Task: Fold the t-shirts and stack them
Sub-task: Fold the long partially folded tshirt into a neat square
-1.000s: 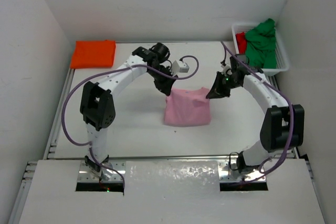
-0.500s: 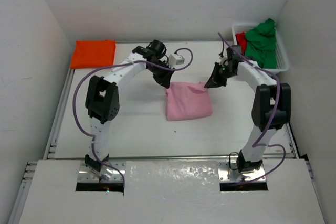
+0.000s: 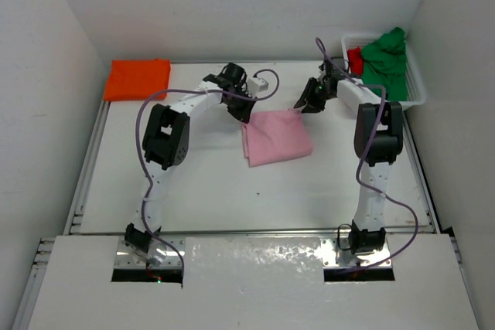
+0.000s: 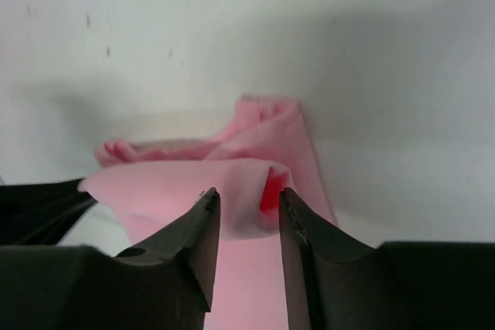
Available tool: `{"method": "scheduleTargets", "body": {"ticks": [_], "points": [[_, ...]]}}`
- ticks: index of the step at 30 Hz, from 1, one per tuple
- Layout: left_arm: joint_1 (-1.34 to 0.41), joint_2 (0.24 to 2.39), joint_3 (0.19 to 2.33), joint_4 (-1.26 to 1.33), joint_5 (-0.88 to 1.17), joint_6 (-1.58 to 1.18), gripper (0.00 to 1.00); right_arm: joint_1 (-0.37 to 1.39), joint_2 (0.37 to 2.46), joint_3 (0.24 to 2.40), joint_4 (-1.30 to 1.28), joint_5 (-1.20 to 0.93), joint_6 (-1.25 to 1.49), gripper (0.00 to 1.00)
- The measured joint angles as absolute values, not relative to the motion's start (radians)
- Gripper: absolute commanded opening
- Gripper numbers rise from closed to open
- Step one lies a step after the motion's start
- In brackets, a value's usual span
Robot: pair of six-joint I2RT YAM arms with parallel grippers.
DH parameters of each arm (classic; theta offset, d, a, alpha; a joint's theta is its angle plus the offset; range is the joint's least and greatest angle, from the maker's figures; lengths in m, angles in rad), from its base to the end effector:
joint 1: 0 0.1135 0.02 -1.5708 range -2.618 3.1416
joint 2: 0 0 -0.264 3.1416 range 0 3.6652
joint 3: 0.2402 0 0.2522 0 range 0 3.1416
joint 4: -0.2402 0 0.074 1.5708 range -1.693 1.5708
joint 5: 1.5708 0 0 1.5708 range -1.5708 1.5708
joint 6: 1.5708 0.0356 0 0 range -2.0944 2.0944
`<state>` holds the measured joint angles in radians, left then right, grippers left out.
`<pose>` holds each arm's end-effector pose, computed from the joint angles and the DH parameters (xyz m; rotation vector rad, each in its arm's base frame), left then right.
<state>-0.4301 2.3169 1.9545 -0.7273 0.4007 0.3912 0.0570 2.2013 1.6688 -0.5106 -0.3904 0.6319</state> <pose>0.4477 -0.2207 0.1820 1.1651 2.3492 -0.5443 0.4694 0.0404 0.1617 0.6225 2.6103 0.7431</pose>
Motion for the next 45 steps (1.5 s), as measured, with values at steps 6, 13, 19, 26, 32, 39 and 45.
{"method": "scheduleTargets", "body": {"ticks": [6, 13, 19, 26, 32, 39, 45], "points": [[-0.390, 2.398, 2.016, -0.682, 0.338, 0.319, 0.42, 0.054, 2.260, 1.758, -0.409, -0.334, 0.620, 0.37], [-0.328, 2.401, 2.098, -0.654, 0.253, 0.265, 0.52, 0.061, 2.006, 1.460, -0.198, -0.262, 0.536, 0.11], [-0.292, 2.375, 2.189, -0.603, 0.238, 0.216, 0.48, 0.154, 1.879, 1.322, -0.077, -0.298, 0.445, 0.00], [-0.303, 2.259, 2.053, -0.575, 0.387, 0.222, 0.25, 0.212, 2.004, 1.322, 0.007, -0.379, 0.469, 0.00], [-0.353, 2.326, 2.041, -0.580, 0.471, 0.237, 0.27, 0.188, 2.177, 1.413, 0.030, -0.403, 0.530, 0.00], [-0.351, 2.493, 2.106, -0.537, 0.432, 0.176, 0.27, 0.143, 2.248, 1.462, 0.126, -0.402, 0.639, 0.00], [-0.324, 2.505, 2.133, -0.500, 0.384, 0.142, 0.44, 0.089, 2.299, 1.464, 0.194, -0.396, 0.714, 0.00]]}}
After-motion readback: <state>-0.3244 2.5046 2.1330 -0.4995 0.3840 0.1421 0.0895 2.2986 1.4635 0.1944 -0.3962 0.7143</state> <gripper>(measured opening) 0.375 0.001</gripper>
